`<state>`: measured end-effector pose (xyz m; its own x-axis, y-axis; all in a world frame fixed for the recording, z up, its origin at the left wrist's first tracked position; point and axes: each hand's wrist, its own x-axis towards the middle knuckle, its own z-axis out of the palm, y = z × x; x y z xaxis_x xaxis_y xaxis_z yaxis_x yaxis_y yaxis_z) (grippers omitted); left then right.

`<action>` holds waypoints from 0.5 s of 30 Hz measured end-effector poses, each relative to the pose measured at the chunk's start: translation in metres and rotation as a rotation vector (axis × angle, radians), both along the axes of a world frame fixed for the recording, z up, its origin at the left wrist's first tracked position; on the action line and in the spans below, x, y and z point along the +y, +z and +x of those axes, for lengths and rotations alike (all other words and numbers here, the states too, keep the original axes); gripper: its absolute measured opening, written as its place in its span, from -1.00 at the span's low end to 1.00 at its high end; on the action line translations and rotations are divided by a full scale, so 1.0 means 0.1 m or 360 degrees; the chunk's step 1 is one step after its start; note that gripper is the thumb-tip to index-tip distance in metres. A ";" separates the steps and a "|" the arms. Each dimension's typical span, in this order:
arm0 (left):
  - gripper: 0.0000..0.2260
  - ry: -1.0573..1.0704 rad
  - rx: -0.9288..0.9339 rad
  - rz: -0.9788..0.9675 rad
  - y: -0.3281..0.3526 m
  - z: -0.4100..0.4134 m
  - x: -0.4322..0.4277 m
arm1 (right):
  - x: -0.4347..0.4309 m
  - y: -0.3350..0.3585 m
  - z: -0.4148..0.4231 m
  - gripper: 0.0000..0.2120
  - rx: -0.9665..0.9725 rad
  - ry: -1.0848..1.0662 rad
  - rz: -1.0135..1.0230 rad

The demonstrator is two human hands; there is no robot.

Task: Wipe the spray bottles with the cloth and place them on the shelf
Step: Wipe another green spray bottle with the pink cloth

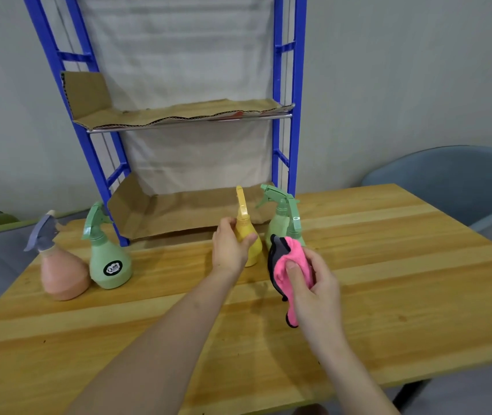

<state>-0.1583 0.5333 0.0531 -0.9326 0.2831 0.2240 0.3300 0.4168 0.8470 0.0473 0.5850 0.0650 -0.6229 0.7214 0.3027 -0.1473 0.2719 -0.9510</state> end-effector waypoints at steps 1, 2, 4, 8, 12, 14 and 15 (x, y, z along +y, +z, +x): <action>-0.45 0.0011 -0.0007 -0.0009 0.01 -0.01 0.03 | 0.00 -0.01 0.00 -0.73 -0.0003 0.0000 -0.0003; -0.45 0.0017 -0.0008 -0.0014 0.03 -0.01 0.05 | 0.00 -0.01 -0.01 -0.73 -0.0004 0.0005 -0.0008; -0.44 0.0025 -0.0009 -0.0026 0.02 -0.02 0.07 | 0.00 0.01 0.00 -0.72 -0.0003 0.0026 -0.0018; -0.36 -0.0024 -0.0099 -0.0054 0.02 -0.07 -0.03 | -0.05 0.04 0.02 -0.73 0.0044 0.0040 -0.0021; -0.42 -0.0053 -0.0042 -0.0022 0.05 0.03 -0.39 | -0.19 0.12 -0.01 -0.74 0.0159 0.0036 -0.0104; -0.56 -0.0050 0.0033 0.0047 0.05 0.14 -0.67 | -0.30 0.15 -0.06 -0.76 0.0211 0.0065 -0.0141; -0.63 -0.0017 0.0078 0.0083 0.05 0.19 -0.83 | -0.37 0.17 -0.10 -0.77 0.0225 0.0088 -0.0141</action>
<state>-0.1391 0.4507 0.0579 -0.9171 0.2799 0.2838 0.3757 0.3689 0.8502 0.0370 0.5484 0.0817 -0.6178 0.7152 0.3268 -0.2939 0.1755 -0.9396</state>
